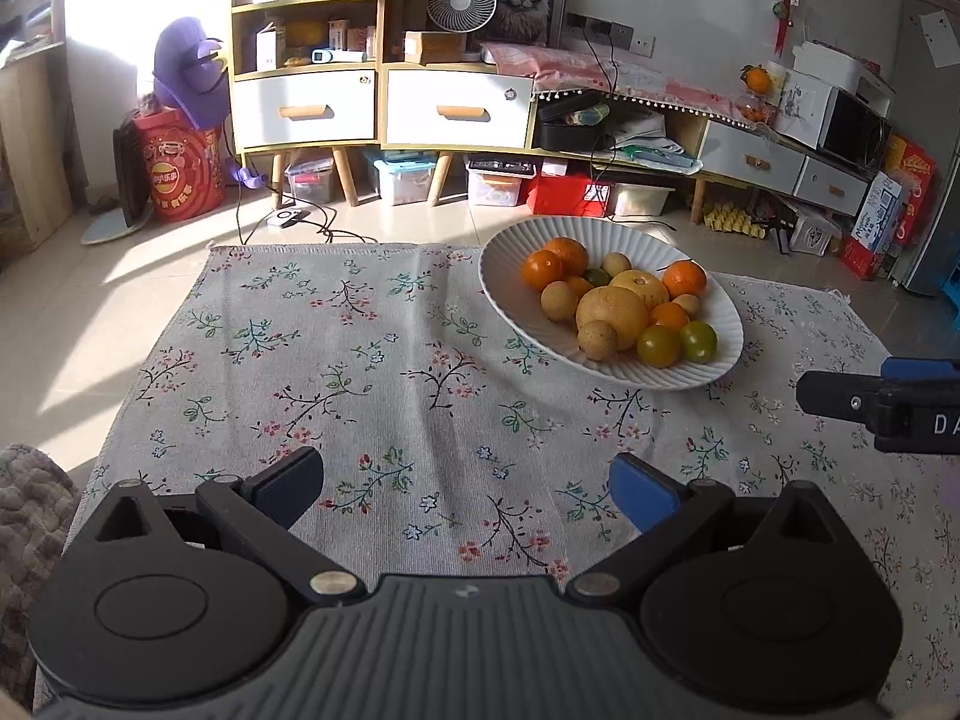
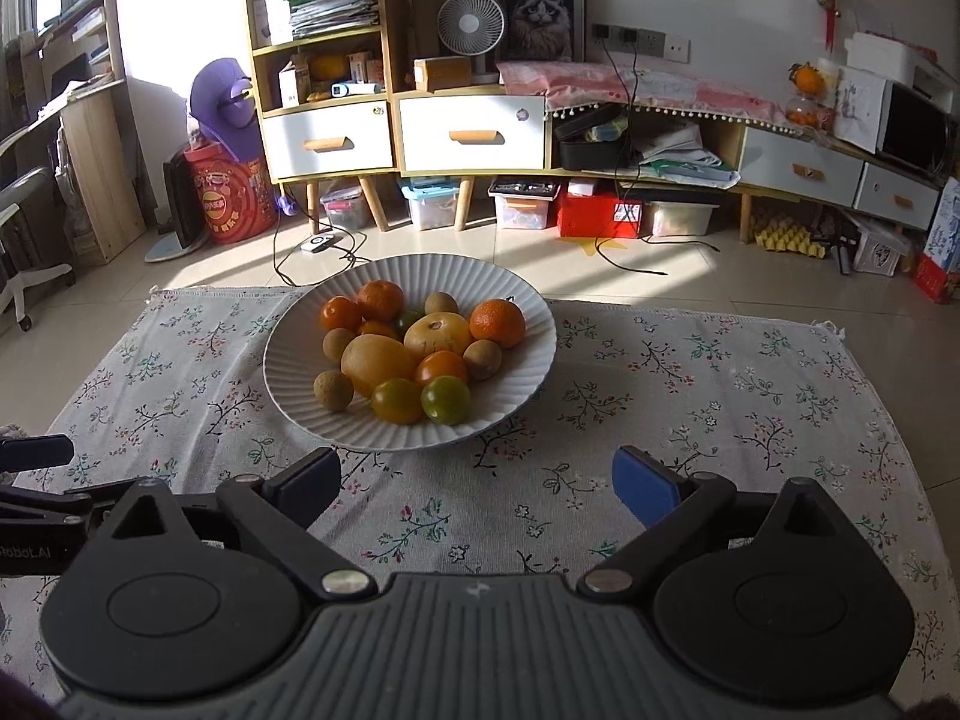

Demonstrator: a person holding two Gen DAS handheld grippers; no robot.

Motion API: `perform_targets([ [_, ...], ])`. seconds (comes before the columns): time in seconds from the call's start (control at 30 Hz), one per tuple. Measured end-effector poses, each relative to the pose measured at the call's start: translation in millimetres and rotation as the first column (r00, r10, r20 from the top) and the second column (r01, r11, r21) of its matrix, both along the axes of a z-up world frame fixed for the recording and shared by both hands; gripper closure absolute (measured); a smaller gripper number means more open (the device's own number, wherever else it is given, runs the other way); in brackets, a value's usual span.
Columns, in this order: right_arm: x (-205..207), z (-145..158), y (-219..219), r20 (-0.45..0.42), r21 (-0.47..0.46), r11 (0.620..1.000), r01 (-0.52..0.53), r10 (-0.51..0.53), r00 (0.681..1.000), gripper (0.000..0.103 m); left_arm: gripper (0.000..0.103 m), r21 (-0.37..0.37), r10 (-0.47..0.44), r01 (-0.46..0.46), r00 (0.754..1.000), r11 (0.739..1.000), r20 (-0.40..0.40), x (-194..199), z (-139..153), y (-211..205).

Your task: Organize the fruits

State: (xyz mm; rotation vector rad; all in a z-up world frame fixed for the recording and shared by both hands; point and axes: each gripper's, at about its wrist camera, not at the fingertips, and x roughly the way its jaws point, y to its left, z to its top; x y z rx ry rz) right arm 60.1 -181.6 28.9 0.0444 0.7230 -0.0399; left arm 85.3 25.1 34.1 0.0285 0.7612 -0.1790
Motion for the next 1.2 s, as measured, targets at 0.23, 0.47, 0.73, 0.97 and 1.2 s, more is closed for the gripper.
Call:
perform_targets([
  [0.23, -22, 1, 9, -0.019, -0.013, 0.999, 0.037, -0.038, 0.999, 0.001, 0.004, 0.072, 0.062, -0.062, 0.998, 0.996, -0.001, -17, 5, 1],
  [0.47, -33, -2, 6, -0.067, 0.013, 0.999, 0.051, -0.05, 0.997, 0.001, 0.004, 0.077, 0.098, -0.094, 0.994, 0.993, -0.05, -27, 1, 8],
  [0.73, -40, -10, 22, -0.08, -0.006, 0.999, 0.044, -0.044, 0.996, 0.001, 0.004, 0.086, 0.093, -0.089, 0.995, 0.992, -0.048, -37, 5, 0],
  [0.97, -42, -12, 28, -0.081, -0.041, 0.998, 0.037, -0.04, 0.996, 0.001, 0.004, 0.084, 0.074, -0.069, 0.996, 0.994, -0.057, -42, 4, -4],
  [1.2, -45, -18, 31, -0.1, -0.039, 0.997, 0.06, -0.064, 0.993, 0.001, 0.004, 0.103, 0.073, -0.066, 0.996, 0.992, -0.06, -43, 0, -9],
])
